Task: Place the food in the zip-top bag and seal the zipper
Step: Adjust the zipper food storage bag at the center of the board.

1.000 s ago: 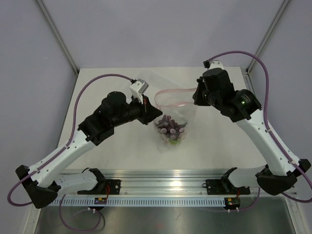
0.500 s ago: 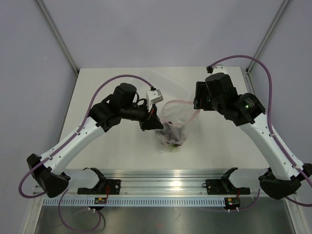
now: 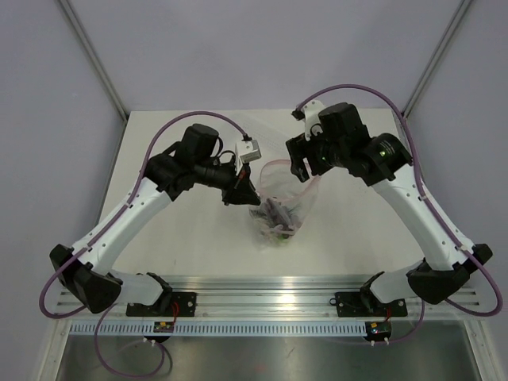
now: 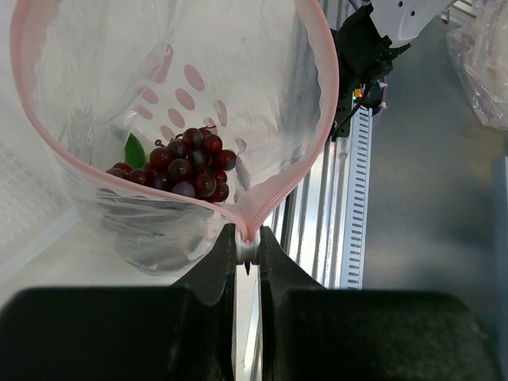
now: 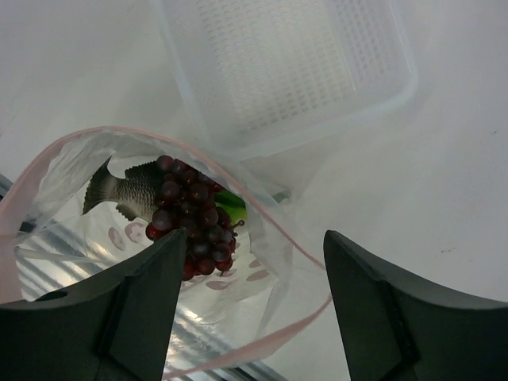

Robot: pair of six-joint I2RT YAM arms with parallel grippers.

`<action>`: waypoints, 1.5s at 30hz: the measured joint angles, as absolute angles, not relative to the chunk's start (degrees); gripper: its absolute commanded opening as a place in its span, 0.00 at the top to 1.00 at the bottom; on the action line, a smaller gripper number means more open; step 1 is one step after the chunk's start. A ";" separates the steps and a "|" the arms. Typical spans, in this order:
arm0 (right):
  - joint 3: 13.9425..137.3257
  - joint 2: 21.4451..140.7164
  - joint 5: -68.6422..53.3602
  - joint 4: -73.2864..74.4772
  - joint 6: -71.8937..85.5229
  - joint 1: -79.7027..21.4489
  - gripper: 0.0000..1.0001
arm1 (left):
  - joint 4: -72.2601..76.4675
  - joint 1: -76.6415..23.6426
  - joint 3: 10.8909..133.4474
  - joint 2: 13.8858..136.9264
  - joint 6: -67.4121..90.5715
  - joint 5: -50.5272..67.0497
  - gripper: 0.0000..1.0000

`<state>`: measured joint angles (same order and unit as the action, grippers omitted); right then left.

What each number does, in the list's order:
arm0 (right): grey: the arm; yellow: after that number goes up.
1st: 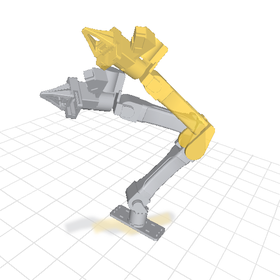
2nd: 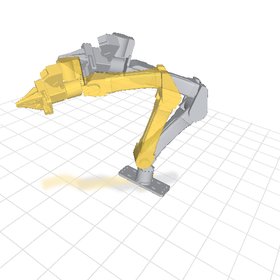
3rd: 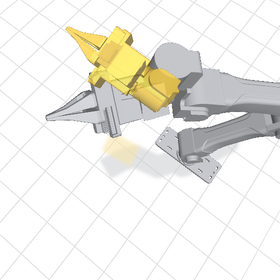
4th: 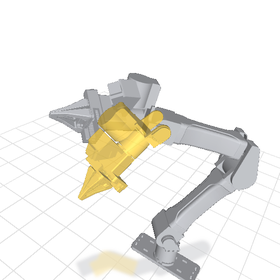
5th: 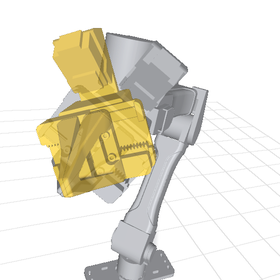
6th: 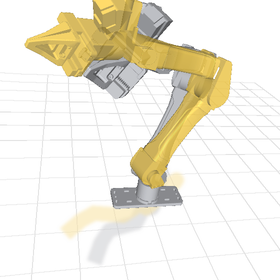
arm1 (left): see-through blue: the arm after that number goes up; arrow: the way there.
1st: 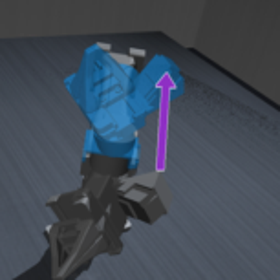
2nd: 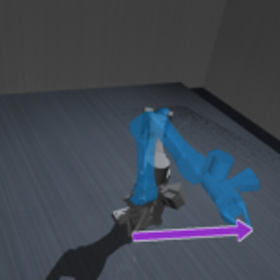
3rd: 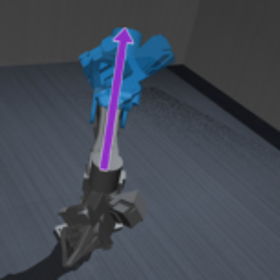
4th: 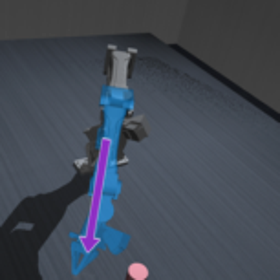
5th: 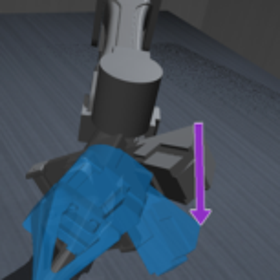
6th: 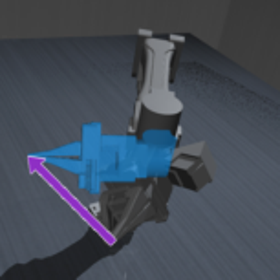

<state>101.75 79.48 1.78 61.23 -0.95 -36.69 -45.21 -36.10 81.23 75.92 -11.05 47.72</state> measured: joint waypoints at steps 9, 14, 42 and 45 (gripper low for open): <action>102.85 88.20 -3.29 58.70 -8.16 -36.69 0.85 | -47.77 -34.41 83.44 76.84 -12.80 49.12 1.00; 101.95 87.33 -1.06 55.66 -6.61 -36.71 1.00 | -47.97 -33.78 84.42 77.76 -13.43 49.45 1.00; 91.48 78.89 3.92 48.03 5.08 -36.73 1.00 | -15.07 -32.12 53.10 53.84 -6.81 36.95 0.22; 91.50 79.61 3.90 47.86 5.34 -36.71 1.00 | -7.99 -32.12 51.83 55.29 -4.36 39.27 0.21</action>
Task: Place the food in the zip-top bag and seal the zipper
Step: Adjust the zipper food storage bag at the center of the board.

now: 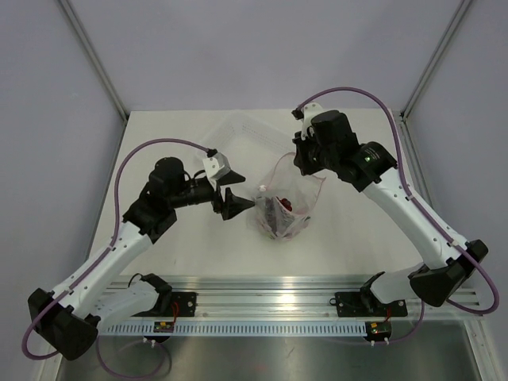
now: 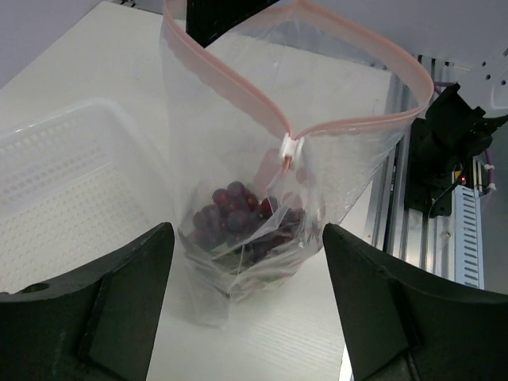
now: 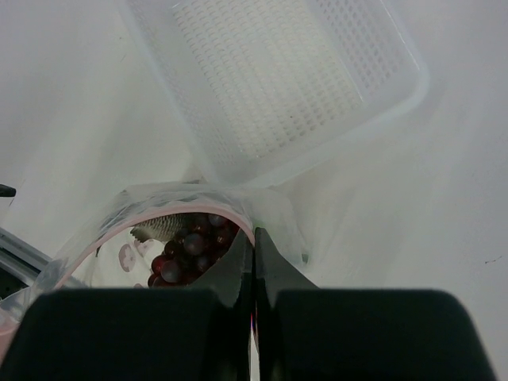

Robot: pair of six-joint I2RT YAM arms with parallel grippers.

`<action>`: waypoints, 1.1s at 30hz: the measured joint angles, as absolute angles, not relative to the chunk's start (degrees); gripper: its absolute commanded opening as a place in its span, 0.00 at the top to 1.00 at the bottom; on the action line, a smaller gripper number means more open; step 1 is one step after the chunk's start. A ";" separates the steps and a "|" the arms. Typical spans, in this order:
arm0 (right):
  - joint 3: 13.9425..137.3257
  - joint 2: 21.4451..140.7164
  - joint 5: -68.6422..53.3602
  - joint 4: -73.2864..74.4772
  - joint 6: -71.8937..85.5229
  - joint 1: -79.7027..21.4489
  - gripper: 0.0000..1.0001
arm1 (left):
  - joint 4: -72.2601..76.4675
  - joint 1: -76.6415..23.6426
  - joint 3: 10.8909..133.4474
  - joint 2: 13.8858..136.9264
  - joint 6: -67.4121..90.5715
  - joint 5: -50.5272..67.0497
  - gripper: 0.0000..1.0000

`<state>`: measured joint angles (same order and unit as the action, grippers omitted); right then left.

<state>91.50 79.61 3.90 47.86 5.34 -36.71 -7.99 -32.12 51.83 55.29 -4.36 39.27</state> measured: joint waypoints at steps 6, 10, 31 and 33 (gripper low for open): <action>91.70 80.14 3.90 47.86 5.52 -36.71 1.00 | 0.01 -32.21 50.81 59.40 0.03 41.08 0.23; 91.83 80.47 3.90 47.86 5.65 -36.71 1.00 | 2.42 -32.71 50.81 61.21 2.13 41.98 0.26; 93.65 82.28 3.84 47.92 6.13 -36.71 1.00 | 9.08 -37.15 50.46 62.76 6.61 41.06 0.89; 93.65 82.28 3.79 47.97 6.26 -36.71 1.00 | 9.10 -37.19 50.48 62.76 6.61 40.91 1.00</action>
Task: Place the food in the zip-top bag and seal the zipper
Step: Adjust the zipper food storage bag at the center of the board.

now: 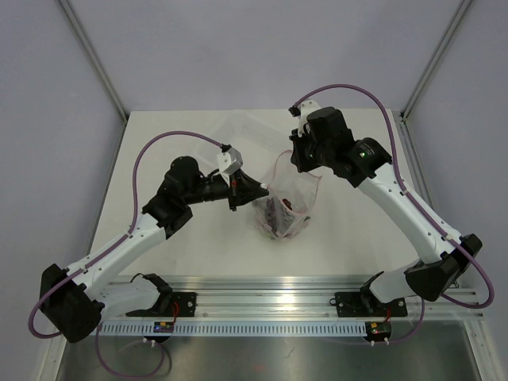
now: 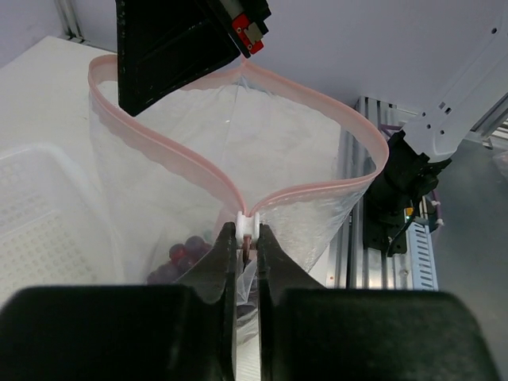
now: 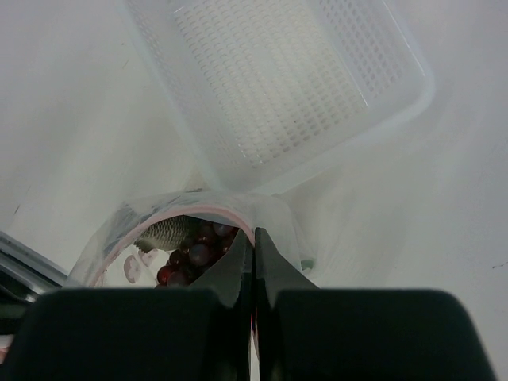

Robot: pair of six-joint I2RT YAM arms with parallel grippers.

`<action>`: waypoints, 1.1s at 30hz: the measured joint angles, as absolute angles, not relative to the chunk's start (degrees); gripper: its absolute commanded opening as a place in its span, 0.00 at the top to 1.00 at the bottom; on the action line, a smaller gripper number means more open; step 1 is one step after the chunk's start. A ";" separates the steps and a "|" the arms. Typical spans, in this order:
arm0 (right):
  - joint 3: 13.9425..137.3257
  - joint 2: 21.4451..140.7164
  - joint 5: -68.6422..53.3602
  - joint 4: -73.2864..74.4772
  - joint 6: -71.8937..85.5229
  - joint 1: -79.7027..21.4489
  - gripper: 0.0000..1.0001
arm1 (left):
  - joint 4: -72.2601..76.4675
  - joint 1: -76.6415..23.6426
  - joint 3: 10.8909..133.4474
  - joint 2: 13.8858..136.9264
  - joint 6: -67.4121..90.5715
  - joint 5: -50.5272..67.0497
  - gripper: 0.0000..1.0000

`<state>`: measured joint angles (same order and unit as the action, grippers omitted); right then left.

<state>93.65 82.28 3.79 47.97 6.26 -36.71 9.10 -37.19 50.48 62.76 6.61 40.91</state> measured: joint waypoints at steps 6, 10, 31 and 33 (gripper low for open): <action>94.04 82.28 3.57 48.45 6.31 -36.71 0.99 | 8.86 -37.21 50.48 62.72 6.15 40.80 1.00; 94.61 82.11 3.55 49.41 6.09 -36.71 0.87 | 7.38 -37.19 50.54 61.98 4.60 40.86 1.00; 97.12 80.01 2.42 52.97 4.84 -36.69 1.00 | -1.19 -35.94 54.61 62.81 -0.80 45.01 0.49; 97.10 80.01 2.42 52.95 4.97 -36.67 1.00 | -1.17 -35.81 54.61 62.81 -0.78 45.01 0.51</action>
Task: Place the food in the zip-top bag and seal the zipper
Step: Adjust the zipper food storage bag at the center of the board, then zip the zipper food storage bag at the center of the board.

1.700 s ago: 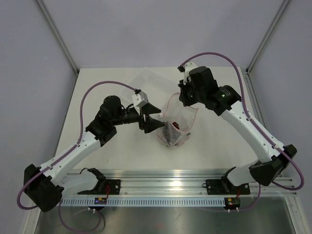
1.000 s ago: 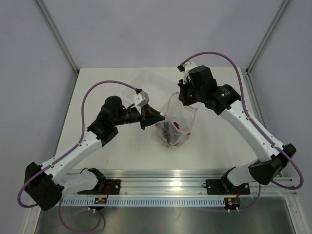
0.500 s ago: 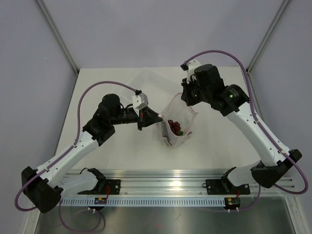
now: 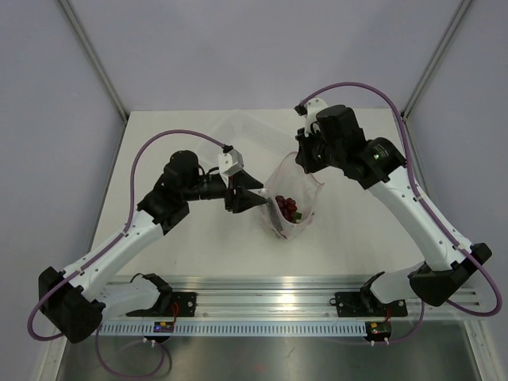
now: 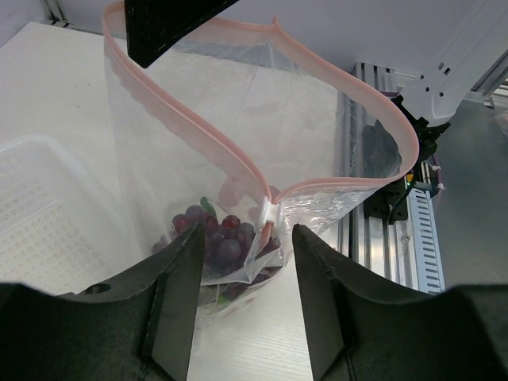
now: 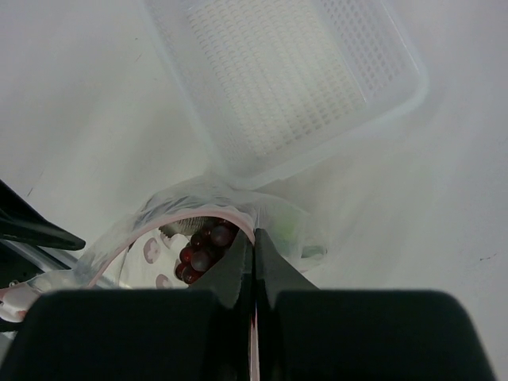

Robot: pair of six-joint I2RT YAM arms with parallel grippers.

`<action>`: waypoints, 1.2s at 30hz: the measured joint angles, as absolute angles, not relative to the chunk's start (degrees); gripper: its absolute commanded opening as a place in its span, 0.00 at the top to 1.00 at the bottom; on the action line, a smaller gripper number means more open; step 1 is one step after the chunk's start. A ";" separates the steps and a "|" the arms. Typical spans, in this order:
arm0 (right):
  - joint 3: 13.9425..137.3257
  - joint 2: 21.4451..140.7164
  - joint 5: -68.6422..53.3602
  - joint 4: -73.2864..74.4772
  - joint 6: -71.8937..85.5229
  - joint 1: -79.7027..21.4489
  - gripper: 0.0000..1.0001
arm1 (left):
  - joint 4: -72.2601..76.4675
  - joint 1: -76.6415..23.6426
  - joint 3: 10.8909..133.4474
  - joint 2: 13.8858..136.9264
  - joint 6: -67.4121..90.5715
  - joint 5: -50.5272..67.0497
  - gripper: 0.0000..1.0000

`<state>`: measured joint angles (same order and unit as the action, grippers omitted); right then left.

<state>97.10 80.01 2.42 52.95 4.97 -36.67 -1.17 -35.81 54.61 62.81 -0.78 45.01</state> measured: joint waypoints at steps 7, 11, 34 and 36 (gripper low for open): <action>97.03 80.01 2.35 52.93 5.41 -36.38 1.00 | -0.25 -35.59 53.49 62.74 0.05 45.06 0.68; 97.03 80.01 2.31 52.93 5.65 -36.29 1.00 | -0.03 -35.59 53.45 62.74 1.41 45.30 0.97; 110.15 81.82 -8.49 55.44 -9.98 -44.36 0.47 | 3.36 -30.92 53.45 62.89 4.97 45.25 1.00; 110.56 83.81 -9.26 55.11 -12.08 -46.19 0.47 | 3.75 -30.48 53.45 63.02 5.30 45.28 1.00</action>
